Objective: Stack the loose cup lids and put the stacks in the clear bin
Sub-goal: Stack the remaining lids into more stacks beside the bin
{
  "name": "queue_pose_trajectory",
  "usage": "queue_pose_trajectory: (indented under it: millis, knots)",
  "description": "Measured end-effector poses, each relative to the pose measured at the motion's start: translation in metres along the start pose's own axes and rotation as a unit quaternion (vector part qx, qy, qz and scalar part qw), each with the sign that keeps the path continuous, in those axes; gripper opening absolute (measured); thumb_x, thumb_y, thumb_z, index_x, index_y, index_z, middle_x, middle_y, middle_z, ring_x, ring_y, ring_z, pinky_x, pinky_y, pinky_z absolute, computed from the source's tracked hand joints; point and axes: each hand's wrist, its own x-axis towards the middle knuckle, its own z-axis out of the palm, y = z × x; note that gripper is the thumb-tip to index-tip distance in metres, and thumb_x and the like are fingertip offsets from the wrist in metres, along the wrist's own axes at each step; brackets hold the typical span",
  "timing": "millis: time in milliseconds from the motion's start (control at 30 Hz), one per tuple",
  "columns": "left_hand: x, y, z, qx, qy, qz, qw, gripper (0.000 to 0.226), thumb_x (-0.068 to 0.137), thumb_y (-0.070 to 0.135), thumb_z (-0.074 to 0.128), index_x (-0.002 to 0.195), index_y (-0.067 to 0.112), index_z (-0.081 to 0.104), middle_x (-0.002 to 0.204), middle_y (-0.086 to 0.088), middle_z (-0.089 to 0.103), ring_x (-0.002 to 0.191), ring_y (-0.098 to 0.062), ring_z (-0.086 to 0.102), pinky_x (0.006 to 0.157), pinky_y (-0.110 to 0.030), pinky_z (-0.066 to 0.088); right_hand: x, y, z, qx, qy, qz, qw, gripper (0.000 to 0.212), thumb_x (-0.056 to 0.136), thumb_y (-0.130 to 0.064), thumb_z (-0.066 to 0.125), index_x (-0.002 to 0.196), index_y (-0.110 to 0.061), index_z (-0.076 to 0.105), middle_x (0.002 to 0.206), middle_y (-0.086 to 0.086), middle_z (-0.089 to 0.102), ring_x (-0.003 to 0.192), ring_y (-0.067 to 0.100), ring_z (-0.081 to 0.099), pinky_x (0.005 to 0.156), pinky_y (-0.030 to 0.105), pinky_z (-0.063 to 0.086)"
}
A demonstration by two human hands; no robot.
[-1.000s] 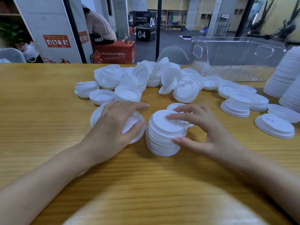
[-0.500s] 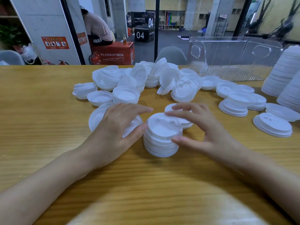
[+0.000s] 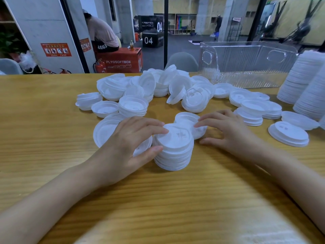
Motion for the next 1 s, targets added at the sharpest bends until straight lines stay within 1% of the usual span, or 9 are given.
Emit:
queue_pose_trajectory:
  millis: [133, 267, 400, 500, 633, 767, 833, 900, 1000]
  knots:
    - [0.000, -0.001, 0.001, 0.002, -0.001, 0.000, 1.000, 0.035, 0.095, 0.043, 0.050, 0.124, 0.027, 0.061, 0.131, 0.016, 0.056, 0.126, -0.006, 0.048, 0.104, -0.043, 0.039, -0.001, -0.003, -0.001, 0.020, 0.041, 0.018, 0.999, 0.010, 0.091, -0.038, 0.064, 0.099, -0.033, 0.068, 0.106, -0.024, 0.063, 0.106, 0.011, 0.044, 0.086, 0.033, 0.024]
    - [-0.001, -0.001, 0.001, 0.003, -0.001, -0.001, 1.000, 0.035, 0.095, 0.043, 0.051, 0.125, 0.027, 0.061, 0.131, 0.016, 0.055, 0.126, -0.006, 0.048, 0.105, -0.042, 0.038, -0.001, -0.005, -0.005, 0.116, 0.055, 0.068, 0.989, 0.013, 0.097, -0.031, 0.057, 0.088, -0.030, 0.066, 0.087, -0.017, 0.062, 0.095, -0.001, 0.049, 0.080, 0.024, 0.037]
    - [-0.001, -0.002, 0.001, 0.002, -0.002, -0.001, 1.000, 0.035, 0.095, 0.043, 0.051, 0.125, 0.028, 0.061, 0.131, 0.016, 0.055, 0.126, -0.008, 0.049, 0.104, -0.042, 0.039, 0.001, -0.012, -0.013, 0.345, 0.101, 0.142, 0.922, 0.019, 0.100, -0.017, 0.055, 0.084, -0.014, 0.065, 0.065, -0.018, 0.060, 0.066, -0.005, 0.051, 0.062, 0.008, 0.037]
    - [-0.001, -0.002, 0.001, -0.002, -0.003, -0.001, 1.000, 0.034, 0.096, 0.042, 0.051, 0.126, 0.029, 0.060, 0.132, 0.017, 0.055, 0.127, -0.009, 0.049, 0.104, -0.043, 0.039, 0.002, -0.007, -0.018, 0.414, 0.118, 0.231, 0.872, 0.005, 0.095, -0.020, 0.062, 0.100, -0.019, 0.065, 0.064, -0.015, 0.065, 0.065, -0.002, 0.057, 0.057, 0.014, 0.041]
    - [-0.001, -0.003, 0.001, -0.005, -0.003, 0.000, 1.000, 0.034, 0.096, 0.043, 0.050, 0.126, 0.030, 0.059, 0.132, 0.018, 0.054, 0.127, -0.010, 0.050, 0.105, -0.043, 0.039, 0.000, 0.007, -0.021, 0.316, 0.161, 0.295, 0.887, 0.027, 0.093, -0.023, 0.064, 0.119, -0.022, 0.057, 0.079, -0.002, 0.071, 0.075, 0.008, 0.061, 0.064, 0.028, 0.041]
    - [-0.001, -0.003, 0.001, -0.002, -0.005, -0.001, 1.000, 0.034, 0.096, 0.043, 0.050, 0.126, 0.030, 0.059, 0.132, 0.018, 0.054, 0.127, -0.009, 0.049, 0.105, -0.041, 0.038, -0.001, 0.017, -0.020, 0.169, 0.106, 0.280, 0.939, 0.019, 0.097, -0.012, 0.052, 0.111, -0.022, 0.060, 0.079, -0.001, 0.073, 0.060, -0.004, 0.057, 0.051, 0.012, 0.037]
    - [-0.001, -0.003, 0.001, 0.000, -0.005, 0.000, 1.000, 0.034, 0.096, 0.043, 0.050, 0.126, 0.029, 0.060, 0.132, 0.017, 0.054, 0.126, -0.009, 0.049, 0.105, -0.038, 0.037, 0.000, 0.020, -0.018, 0.106, 0.094, 0.274, 0.951, 0.026, 0.098, -0.010, 0.046, 0.110, -0.021, 0.067, 0.087, 0.001, 0.070, 0.067, 0.003, 0.059, 0.051, 0.013, 0.037]
    - [-0.001, -0.002, 0.001, 0.001, -0.006, 0.000, 1.000, 0.035, 0.096, 0.042, 0.050, 0.126, 0.029, 0.060, 0.132, 0.017, 0.054, 0.126, -0.008, 0.049, 0.105, -0.036, 0.036, 0.001, 0.021, -0.016, 0.090, 0.105, 0.262, 0.955, 0.028, 0.100, -0.013, 0.045, 0.116, -0.020, 0.068, 0.096, 0.004, 0.068, 0.080, 0.019, 0.058, 0.061, 0.019, 0.039]
    - [-0.001, -0.003, 0.001, 0.002, -0.007, 0.000, 1.000, 0.034, 0.096, 0.043, 0.049, 0.126, 0.029, 0.060, 0.132, 0.018, 0.054, 0.126, -0.008, 0.049, 0.106, -0.035, 0.035, 0.001, 0.018, -0.013, 0.128, 0.094, 0.207, 0.965, 0.031, 0.100, -0.028, 0.050, 0.129, -0.023, 0.060, 0.117, 0.000, 0.061, 0.110, 0.021, 0.050, 0.090, 0.026, 0.036]
